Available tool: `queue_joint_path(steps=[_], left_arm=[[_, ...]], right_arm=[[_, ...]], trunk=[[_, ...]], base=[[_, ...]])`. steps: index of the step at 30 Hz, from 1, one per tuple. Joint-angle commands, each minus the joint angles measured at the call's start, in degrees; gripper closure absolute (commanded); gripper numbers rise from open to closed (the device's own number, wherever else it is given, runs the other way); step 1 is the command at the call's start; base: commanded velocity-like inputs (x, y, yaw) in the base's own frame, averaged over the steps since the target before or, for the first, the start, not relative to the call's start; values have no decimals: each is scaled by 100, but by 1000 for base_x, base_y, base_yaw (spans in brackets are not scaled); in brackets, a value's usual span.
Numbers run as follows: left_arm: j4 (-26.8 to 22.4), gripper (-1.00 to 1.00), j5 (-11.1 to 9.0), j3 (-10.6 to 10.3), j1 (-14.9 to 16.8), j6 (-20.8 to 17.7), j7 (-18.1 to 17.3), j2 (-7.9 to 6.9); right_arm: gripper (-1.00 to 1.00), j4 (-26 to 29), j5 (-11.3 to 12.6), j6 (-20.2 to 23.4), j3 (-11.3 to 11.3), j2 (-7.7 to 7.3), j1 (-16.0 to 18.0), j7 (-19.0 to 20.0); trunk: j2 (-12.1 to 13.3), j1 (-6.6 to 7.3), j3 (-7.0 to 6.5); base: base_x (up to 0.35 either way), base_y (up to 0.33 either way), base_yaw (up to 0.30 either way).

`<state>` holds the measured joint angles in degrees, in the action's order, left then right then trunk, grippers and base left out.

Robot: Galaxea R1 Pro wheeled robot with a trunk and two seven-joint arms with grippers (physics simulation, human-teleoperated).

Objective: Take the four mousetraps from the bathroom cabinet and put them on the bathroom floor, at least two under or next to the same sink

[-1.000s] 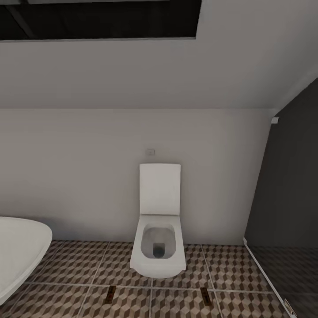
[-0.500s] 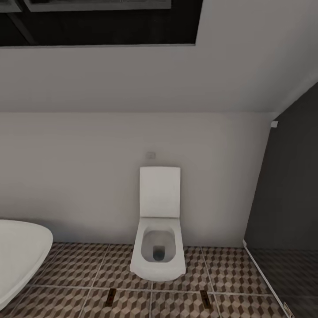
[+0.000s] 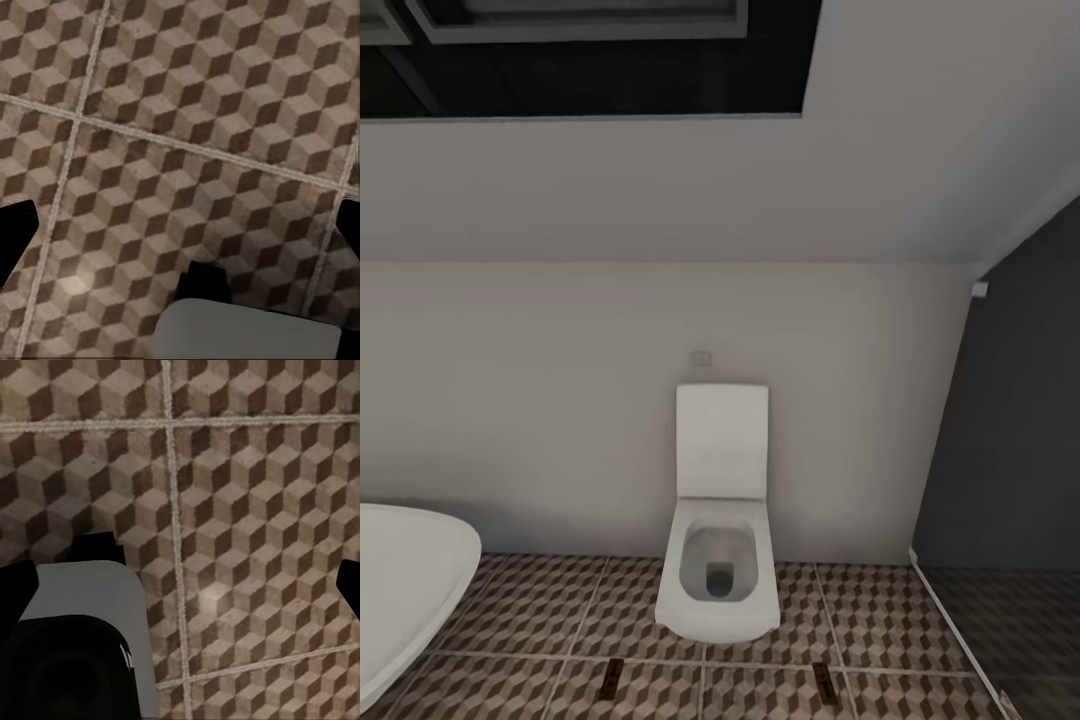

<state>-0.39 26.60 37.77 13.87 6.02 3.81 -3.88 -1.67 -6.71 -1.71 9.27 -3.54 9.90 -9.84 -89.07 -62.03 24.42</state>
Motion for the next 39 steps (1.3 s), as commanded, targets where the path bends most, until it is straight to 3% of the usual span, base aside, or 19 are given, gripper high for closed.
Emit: queue_joint_path(steps=[1,11,27,39], left_arm=[[12,-100,65,39,-15,28,25,10],[12,-100,134,23,-206,70,22,161],[12,-100,235,19,-378,329,23,259],[12,-100,236,19,-392,375,23,265]], right_arm=[[-100,-18,-60,-12,48,-2,6,-19],[-100,-18,-104,51,48,-27,-24,-16],[-100,-18,-915,642,57,4,-142,24],[-100,-14,-1046,631,65,23,-169,36]], trunk=[[38,23,-12],[439,243,-192],[1081,594,-479],[1562,858,-695]], base=[[0,0,0],[0,0,0],[0,0,0],[0,0,0]])
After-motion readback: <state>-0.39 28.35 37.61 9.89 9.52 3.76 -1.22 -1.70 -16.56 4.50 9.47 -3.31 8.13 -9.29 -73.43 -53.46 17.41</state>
